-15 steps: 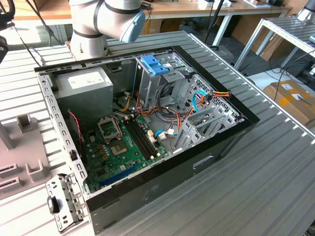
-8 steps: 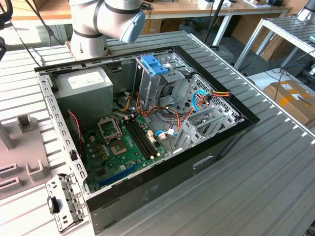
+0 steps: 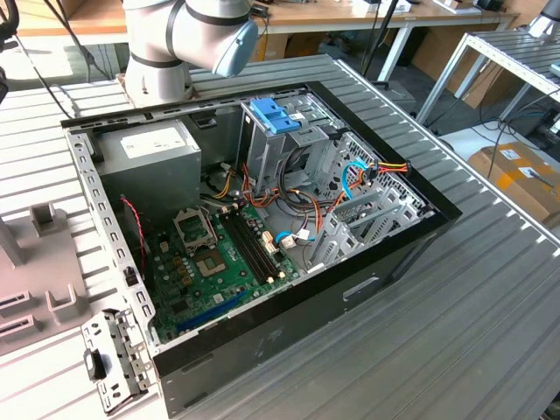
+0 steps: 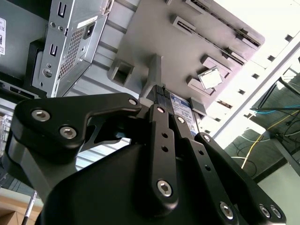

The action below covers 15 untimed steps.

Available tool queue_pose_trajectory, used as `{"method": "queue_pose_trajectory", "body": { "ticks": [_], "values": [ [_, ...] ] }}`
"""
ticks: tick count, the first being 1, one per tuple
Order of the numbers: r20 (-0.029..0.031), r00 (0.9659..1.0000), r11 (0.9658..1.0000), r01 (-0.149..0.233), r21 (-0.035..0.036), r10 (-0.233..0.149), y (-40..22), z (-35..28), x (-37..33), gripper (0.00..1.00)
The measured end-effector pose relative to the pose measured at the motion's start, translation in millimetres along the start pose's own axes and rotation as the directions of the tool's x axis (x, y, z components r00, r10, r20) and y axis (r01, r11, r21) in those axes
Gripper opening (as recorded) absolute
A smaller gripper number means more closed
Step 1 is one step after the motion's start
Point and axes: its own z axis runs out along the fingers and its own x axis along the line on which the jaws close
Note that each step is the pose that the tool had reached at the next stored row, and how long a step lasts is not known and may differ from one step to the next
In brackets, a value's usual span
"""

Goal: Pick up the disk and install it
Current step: 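Reach for the disk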

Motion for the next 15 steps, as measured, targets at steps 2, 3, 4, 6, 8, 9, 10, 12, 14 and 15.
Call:
{"method": "queue_pose_trajectory", "body": {
  "ticks": [2,3,4,6,8,9,10,12,14,15],
  "values": [
    [0.0000,1.0000,1.0000,0.000,0.0000,0.000,0.0,0.0,0.5,0.11],
    [0.0000,1.0000,1.0000,0.000,0.0000,0.000,-0.1,0.0,0.8,0.11],
    [0.0000,1.0000,1.0000,0.000,0.0001,0.000,-0.1,0.0,1.0,0.11],
    [0.0000,1.0000,1.0000,0.000,0.0000,0.000,-0.1,0.0,1.4,0.11],
    [0.0000,1.0000,1.0000,0.000,0.0000,0.000,-0.2,0.0,1.8,0.11],
    [0.0000,1.0000,1.0000,0.000,0.0000,0.000,-0.2,0.0,2.0,0.11],
    [0.0000,1.0000,1.0000,0.000,0.0000,0.000,-0.2,0.0,2.2,0.11],
    [0.0000,1.0000,1.0000,0.000,0.0000,0.000,-0.2,0.0,2.7,0.11],
    [0.0000,1.0000,1.0000,0.000,0.0000,0.000,-0.2,0.0,3.2,0.11],
    [0.0000,1.0000,1.0000,0.000,0.0000,0.000,-0.3,0.0,3.4,0.11]
  ]
}}
